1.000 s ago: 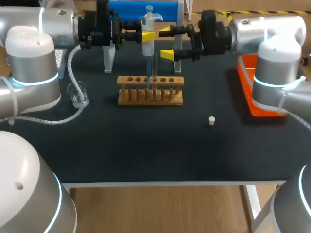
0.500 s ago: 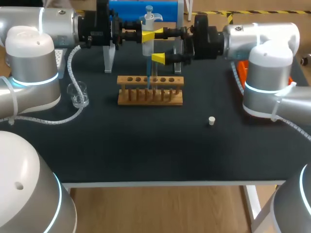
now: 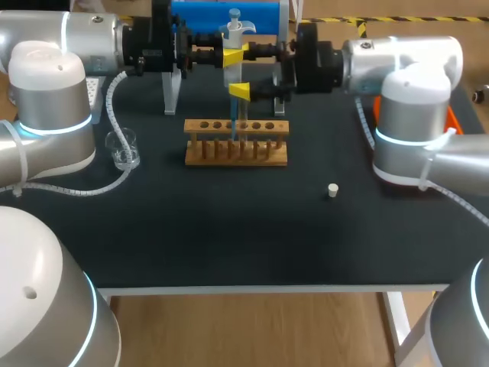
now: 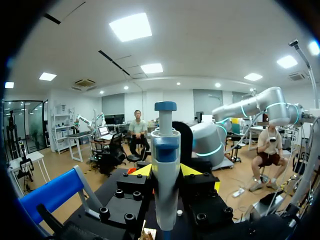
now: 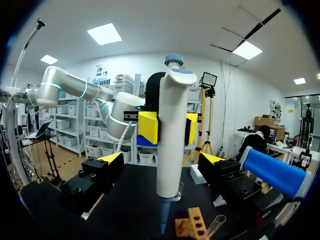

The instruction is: Invert the test tube, pick up the pipette, mount the tip to pipette, aspirate from beaker and dispense into the tube, eject the tip, return the pipette, and cap with the stopper.

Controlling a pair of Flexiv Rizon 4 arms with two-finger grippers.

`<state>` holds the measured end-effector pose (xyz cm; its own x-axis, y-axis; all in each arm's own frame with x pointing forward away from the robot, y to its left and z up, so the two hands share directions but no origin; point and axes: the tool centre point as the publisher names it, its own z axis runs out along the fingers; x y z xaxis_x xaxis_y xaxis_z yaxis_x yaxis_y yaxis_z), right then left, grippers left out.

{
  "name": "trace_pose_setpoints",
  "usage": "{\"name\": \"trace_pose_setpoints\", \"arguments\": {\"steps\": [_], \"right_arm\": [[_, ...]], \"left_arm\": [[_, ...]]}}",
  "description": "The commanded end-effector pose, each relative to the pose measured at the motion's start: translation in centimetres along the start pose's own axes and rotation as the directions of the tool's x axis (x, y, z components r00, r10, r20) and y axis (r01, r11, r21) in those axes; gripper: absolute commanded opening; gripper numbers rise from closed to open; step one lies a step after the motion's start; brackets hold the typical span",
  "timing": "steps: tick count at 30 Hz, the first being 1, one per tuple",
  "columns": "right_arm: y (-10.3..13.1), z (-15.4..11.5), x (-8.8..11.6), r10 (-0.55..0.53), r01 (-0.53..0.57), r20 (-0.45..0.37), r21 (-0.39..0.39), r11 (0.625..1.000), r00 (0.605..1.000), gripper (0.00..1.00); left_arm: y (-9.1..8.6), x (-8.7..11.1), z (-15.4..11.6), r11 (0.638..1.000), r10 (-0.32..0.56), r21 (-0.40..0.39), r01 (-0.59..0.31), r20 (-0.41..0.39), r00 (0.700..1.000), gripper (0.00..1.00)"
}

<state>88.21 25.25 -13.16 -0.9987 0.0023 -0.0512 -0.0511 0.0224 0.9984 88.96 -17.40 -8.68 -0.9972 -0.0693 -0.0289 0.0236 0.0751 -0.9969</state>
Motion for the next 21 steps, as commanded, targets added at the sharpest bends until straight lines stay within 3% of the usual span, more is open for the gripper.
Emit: {"name": "trace_pose_setpoints", "arguments": {"steps": [1,6,8,10,13,15,21], "right_arm": [[-0.13,0.49,-0.32,-0.002,0.002,0.001,-0.002,1.000,1.000,1.00],[-0.16,0.77,-0.51,-0.004,0.004,0.002,-0.001,1.000,1.000,1.00],[-0.17,0.84,-0.55,-0.003,0.003,0.001,-0.003,1.000,1.000,0.93],[-0.17,0.87,-0.56,-0.003,0.003,0.000,-0.005,1.000,1.000,0.69],[-0.16,0.93,-0.59,-0.002,0.002,0.000,-0.006,1.000,1.000,0.53],[-0.16,0.95,-0.61,-0.002,0.002,-0.001,-0.008,1.000,1.000,0.47],[-0.20,1.06,-0.71,0.003,-0.003,0.001,-0.013,1.000,1.000,0.43]], "left_arm": [[0.05,0.10,0.04,1.000,0.002,0.004,-0.002,0.004,1.000,0.00],[0.05,0.10,0.04,1.000,0.002,0.004,-0.002,0.004,1.000,0.00],[0.05,0.10,0.04,1.000,0.002,0.004,-0.002,0.004,1.000,0.00],[0.05,0.10,0.04,1.000,0.002,0.004,-0.002,0.004,1.000,0.00],[0.05,0.10,0.04,1.000,0.002,0.004,-0.002,0.004,1.000,0.00],[0.05,0.10,0.04,1.000,0.002,0.004,-0.002,0.004,1.000,0.00],[0.05,0.10,0.04,1.000,0.002,0.004,-0.002,0.004,1.000,0.00]]}}
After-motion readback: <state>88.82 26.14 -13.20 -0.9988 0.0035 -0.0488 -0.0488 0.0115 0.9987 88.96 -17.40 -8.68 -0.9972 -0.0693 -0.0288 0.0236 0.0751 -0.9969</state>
